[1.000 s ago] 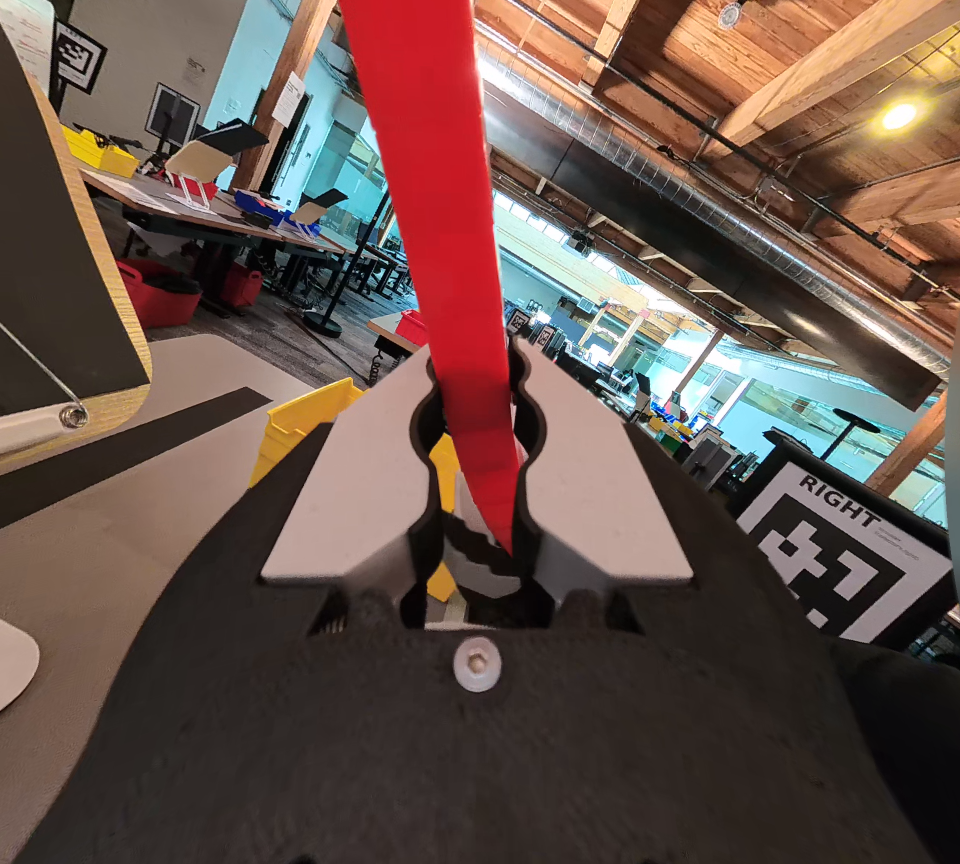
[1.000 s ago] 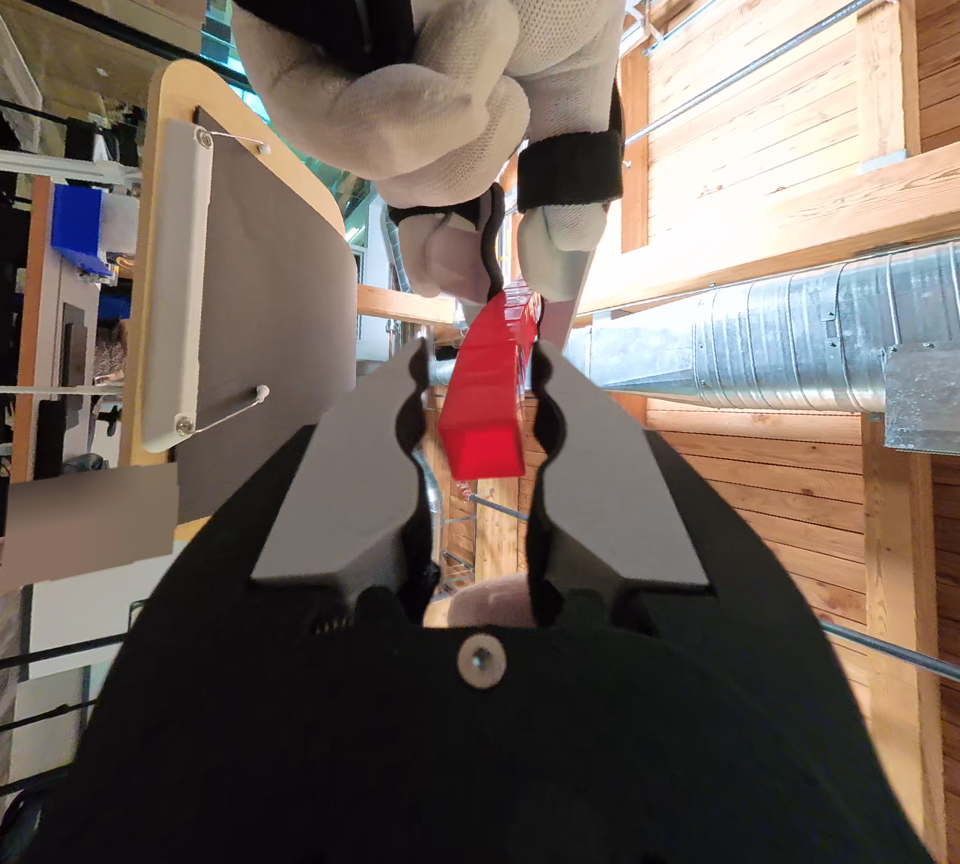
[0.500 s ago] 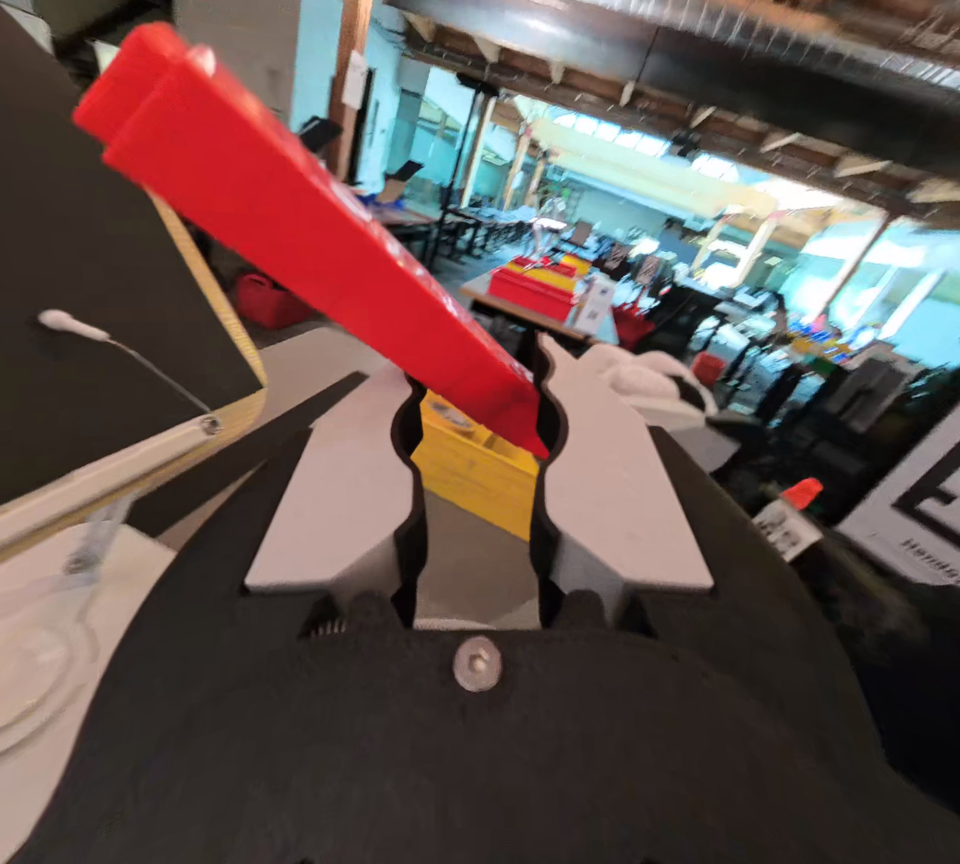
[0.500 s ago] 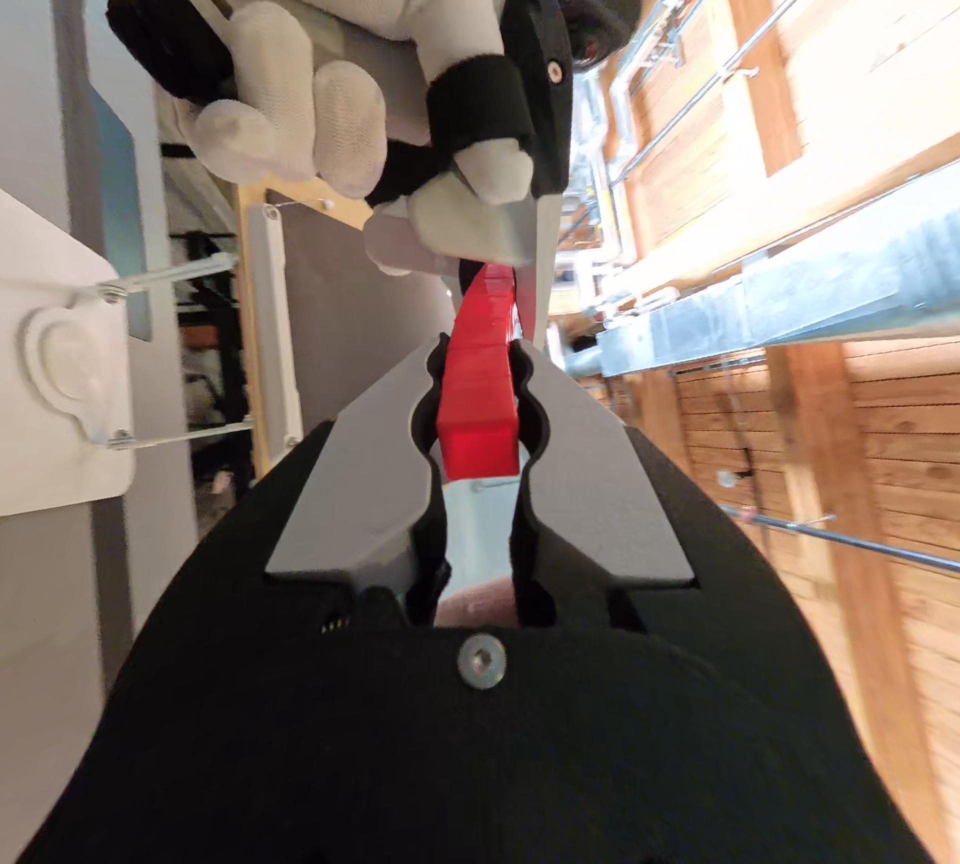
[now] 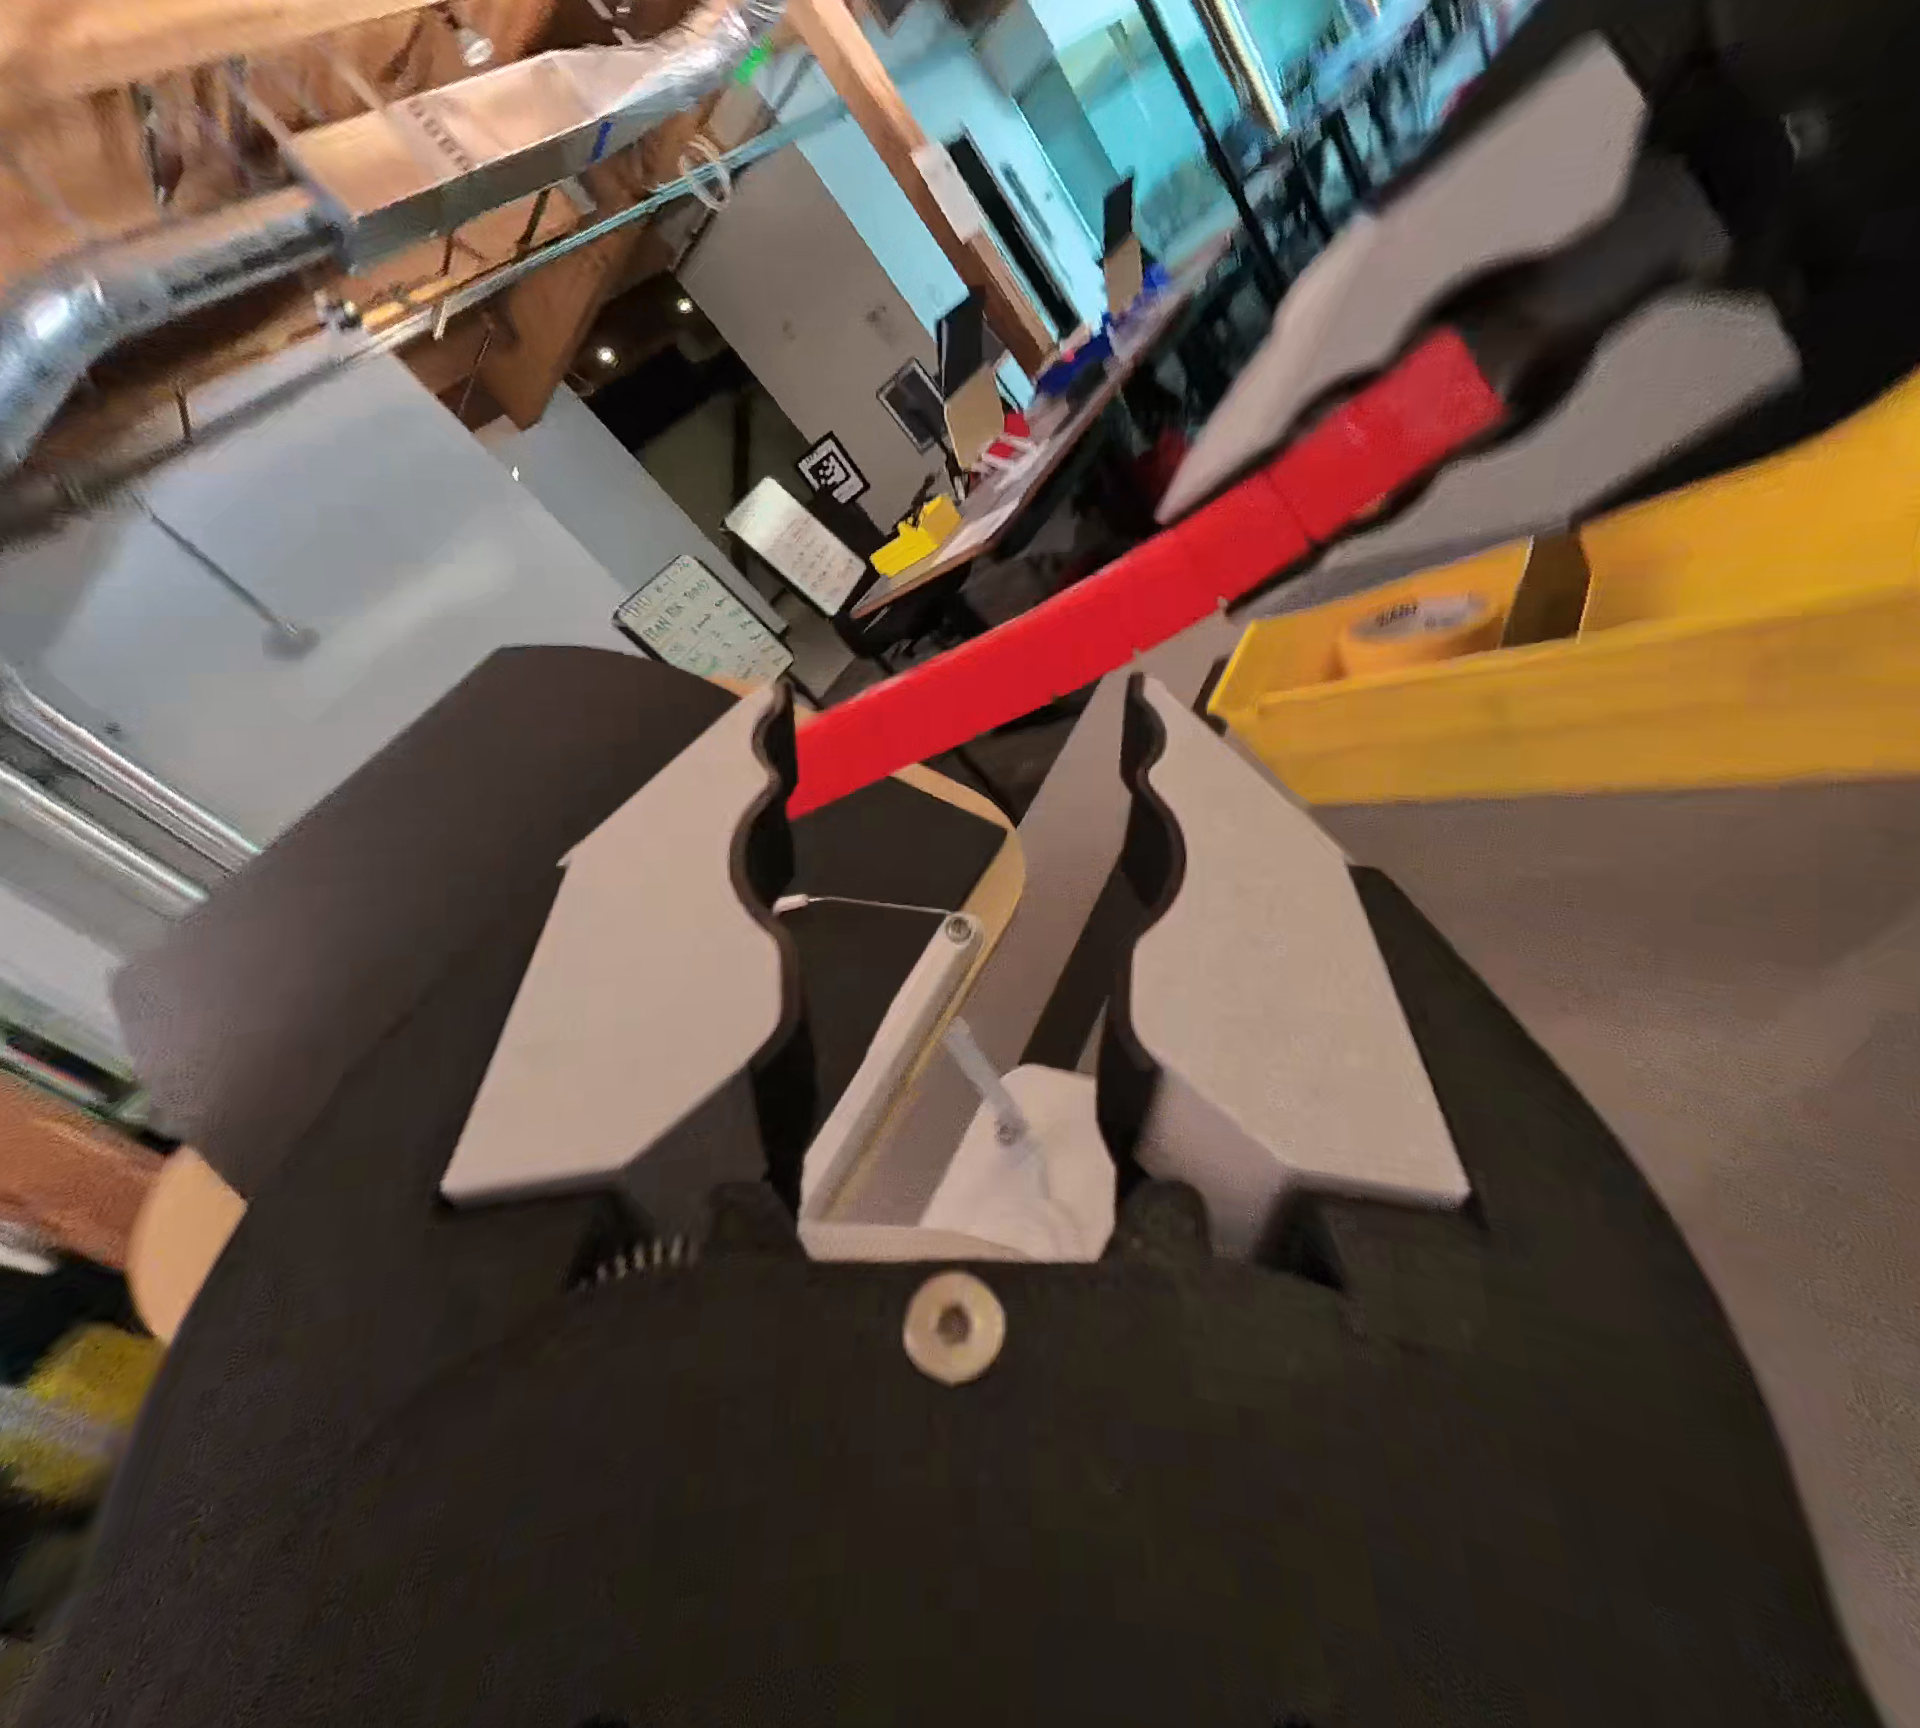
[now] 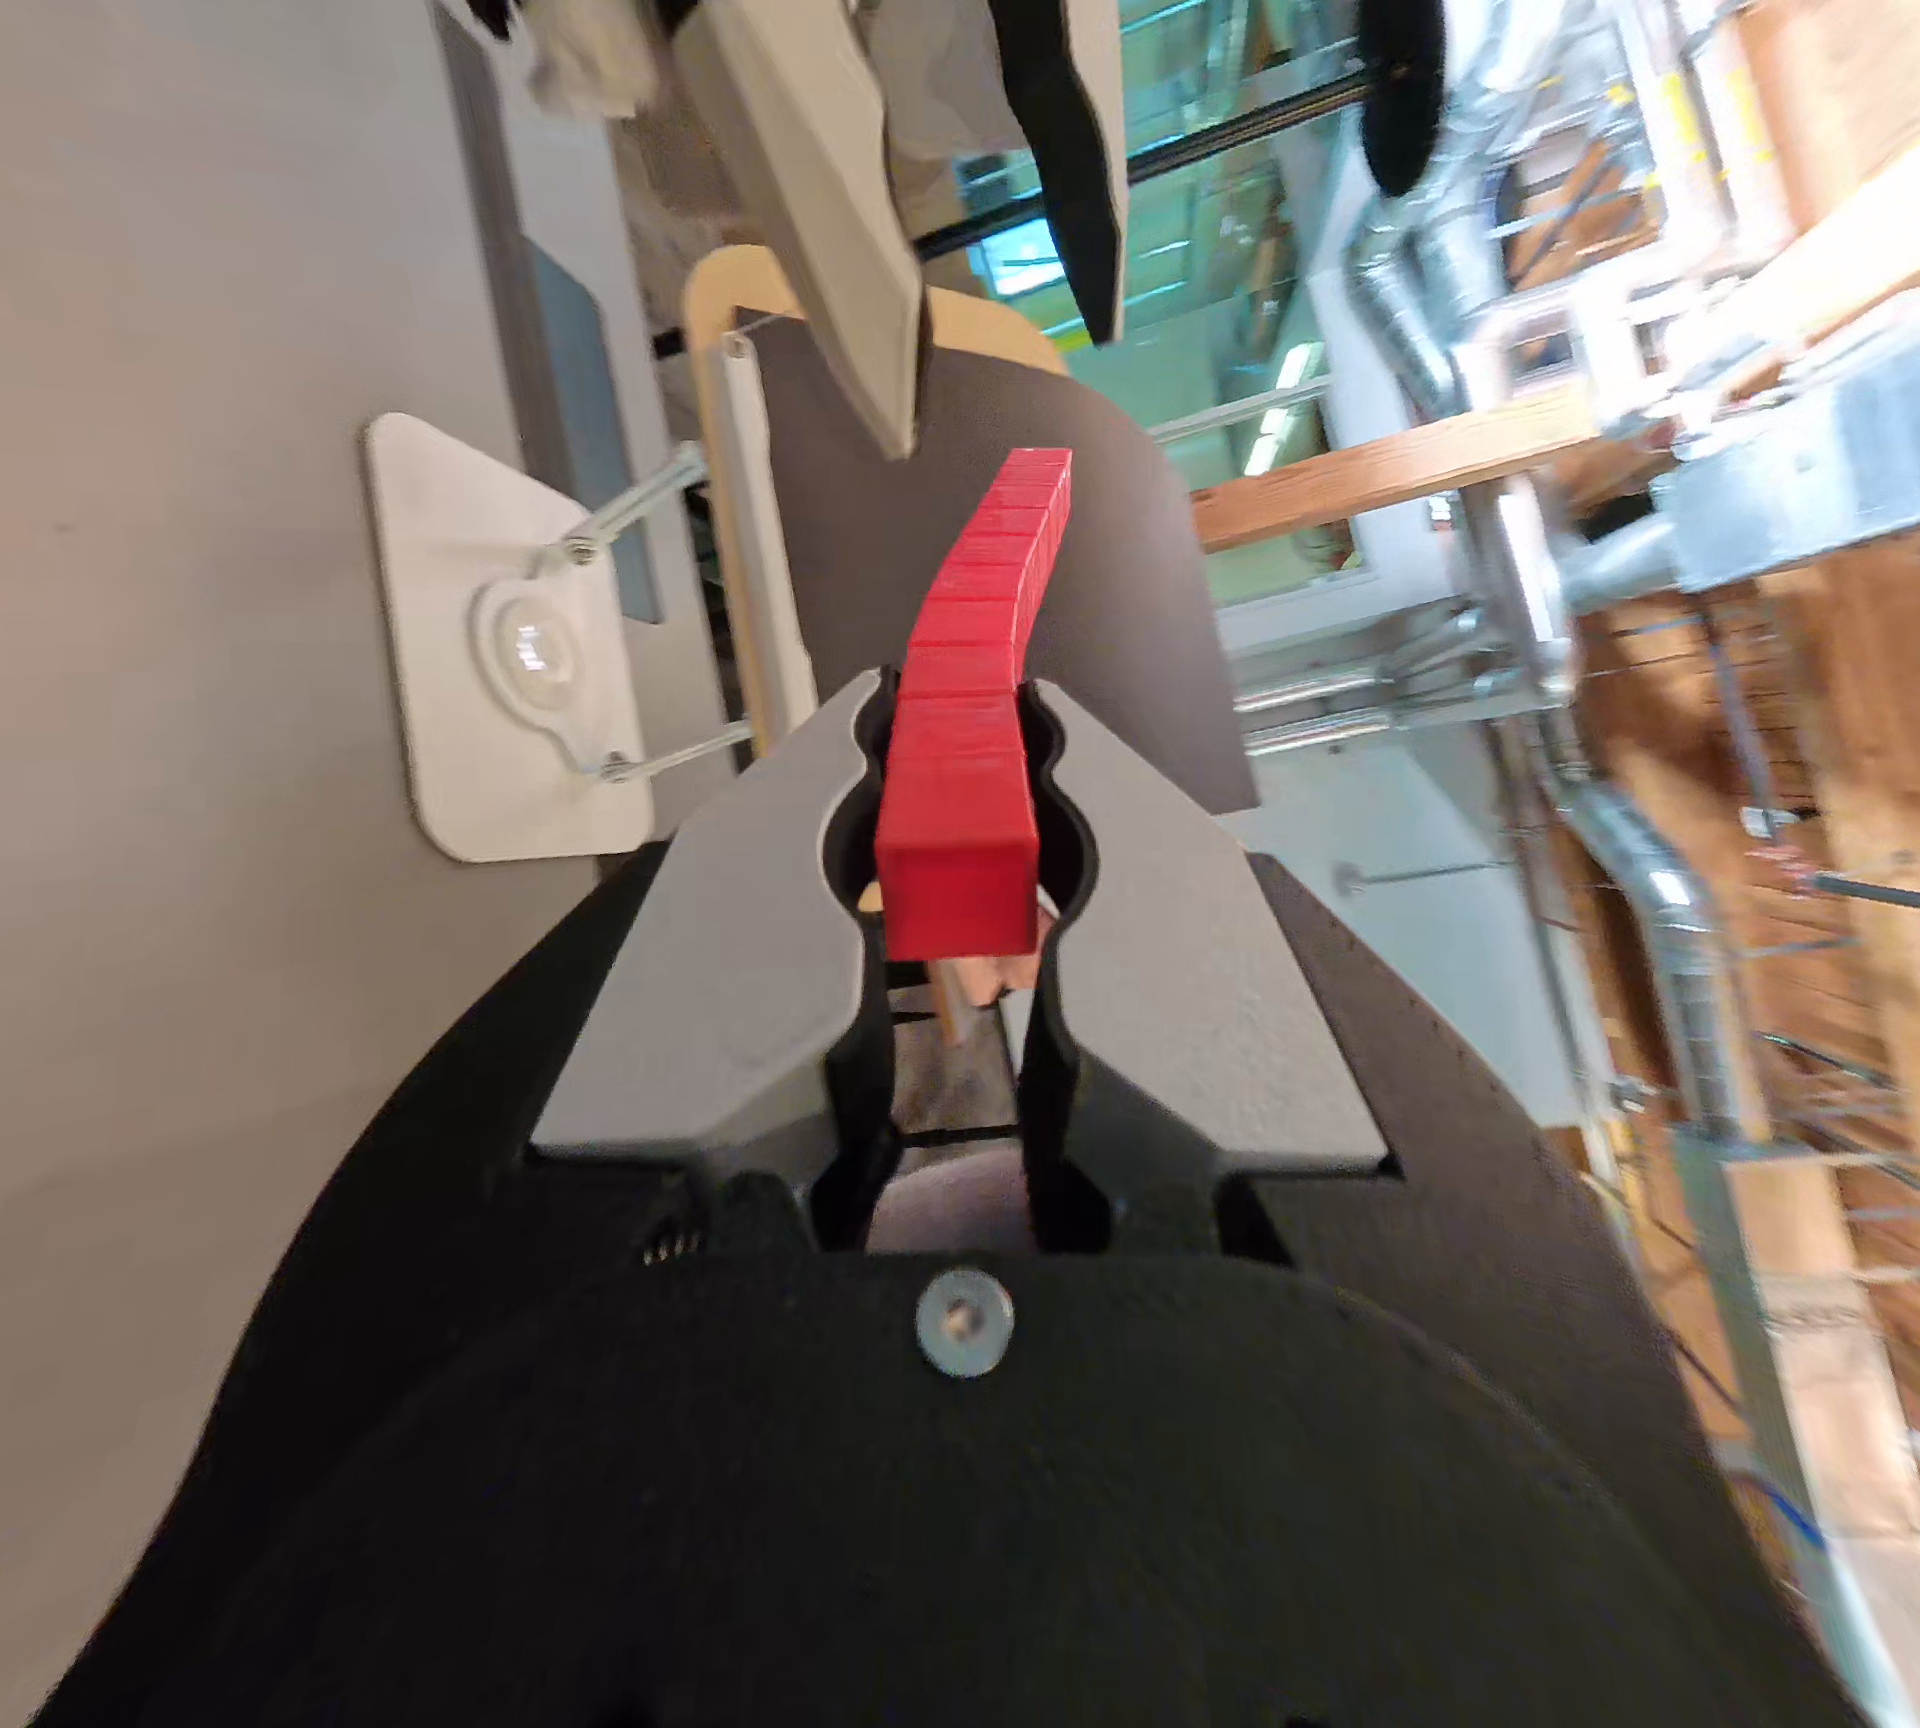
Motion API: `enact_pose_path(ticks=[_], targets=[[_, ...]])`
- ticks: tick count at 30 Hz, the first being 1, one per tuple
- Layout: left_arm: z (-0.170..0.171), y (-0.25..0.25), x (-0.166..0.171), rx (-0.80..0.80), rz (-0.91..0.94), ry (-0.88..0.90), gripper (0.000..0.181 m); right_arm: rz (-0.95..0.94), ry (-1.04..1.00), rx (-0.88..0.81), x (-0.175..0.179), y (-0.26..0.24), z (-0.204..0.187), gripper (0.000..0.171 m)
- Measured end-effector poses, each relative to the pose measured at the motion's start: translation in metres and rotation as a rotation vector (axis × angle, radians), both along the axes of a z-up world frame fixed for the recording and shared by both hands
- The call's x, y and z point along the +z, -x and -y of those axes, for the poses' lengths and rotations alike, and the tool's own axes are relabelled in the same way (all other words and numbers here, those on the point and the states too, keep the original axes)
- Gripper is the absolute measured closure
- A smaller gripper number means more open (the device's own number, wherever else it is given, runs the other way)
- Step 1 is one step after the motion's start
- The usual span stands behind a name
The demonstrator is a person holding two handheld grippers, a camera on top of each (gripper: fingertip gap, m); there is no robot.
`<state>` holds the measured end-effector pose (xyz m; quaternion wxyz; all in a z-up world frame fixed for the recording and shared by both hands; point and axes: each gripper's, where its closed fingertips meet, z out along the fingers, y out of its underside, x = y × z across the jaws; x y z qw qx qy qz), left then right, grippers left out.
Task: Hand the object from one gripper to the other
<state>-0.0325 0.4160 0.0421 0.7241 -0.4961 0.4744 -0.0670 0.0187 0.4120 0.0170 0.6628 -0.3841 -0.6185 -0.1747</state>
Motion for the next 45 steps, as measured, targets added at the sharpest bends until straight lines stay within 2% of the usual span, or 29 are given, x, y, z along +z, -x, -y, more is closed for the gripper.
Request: enact_pose_path(ticks=[6,7,8,9,10,13,15,16,18,22,24,27,31,33,38,41,43,45], targets=[[0.004,-0.044,-0.05,0.035,-0.336,-0.158,0.118,0.114,0.154,0.113,-0.023,0.002,0.025,0.151],[0.002,-0.048,-0.059,0.046,-0.381,-0.167,0.122,0.123,0.161,0.124,-0.024,0.002,0.028,0.151],[-0.003,-0.049,-0.063,0.082,-0.408,-0.185,0.135,0.133,0.177,0.138,-0.026,0.003,0.032,0.151],[-0.007,-0.049,-0.068,0.106,-0.431,-0.187,0.155,0.138,0.189,0.143,-0.027,0.003,0.033,0.151],[-0.006,-0.052,-0.074,0.088,-0.452,-0.178,0.16,0.141,0.191,0.14,-0.028,0.002,0.033,0.151],[-0.01,-0.052,-0.07,0.099,-0.392,-0.163,0.16,0.092,0.14,0.115,-0.018,0.004,0.028,0.148],[-0.014,-0.048,-0.066,0.12,-0.355,-0.12,0.161,0.033,0.046,0.075,-0.003,0.005,0.022,0.128],[-0.016,-0.045,-0.062,0.123,-0.304,-0.08,0.161,0.005,-0.013,0.053,0.007,0.005,0.02,0.113],[-0.019,-0.039,-0.05,0.086,-0.144,0.032,0.161,-0.048,-0.12,0.017,0.025,0.002,0.02,0.098],[-0.018,-0.022,-0.019,-0.121,0.28,0.347,0.16,-0.057,-0.271,0.002,0.038,0.007,0.028,0.095],[-0.02,-0.008,-0.005,-0.222,0.467,0.487,0.16,0.007,-0.369,-0.008,0.03,0.017,0.027,0.096],[-0.02,0.011,0.012,-0.369,0.687,0.637,0.161,0.086,-0.553,-0.016,0.011,0.042,0.025,0.077],[-0.021,0.022,0.019,-0.451,0.808,0.767,0.16,0.178,-0.649,-0.016,-0.026,0.069,0.013,0.07],[-0.018,0.021,0.021,-0.483,0.822,0.806,0.16,0.169,-0.675,-0.043,-0.032,0.072,0.006,0.069],[0.0,0.004,0.028,-0.565,0.824,0.878,0.161,0.028,-0.785,-0.103,-0.011,0.066,0.009,0.075],[0.011,-0.014,0.024,-0.603,0.788,0.925,0.161,0.022,-0.83,-0.098,-0.008,0.062,0.011,0.097],[0.015,-0.023,0.02,-0.607,0.749,0.939,0.16,0.016,-0.853,-0.078,-0.007,0.06,0.016,0.12],[0.011,-0.024,0.015,-0.591,0.749,0.959,0.16,0.024,-0.837,-0.071,-0.006,0.058,0.018,0.132]])
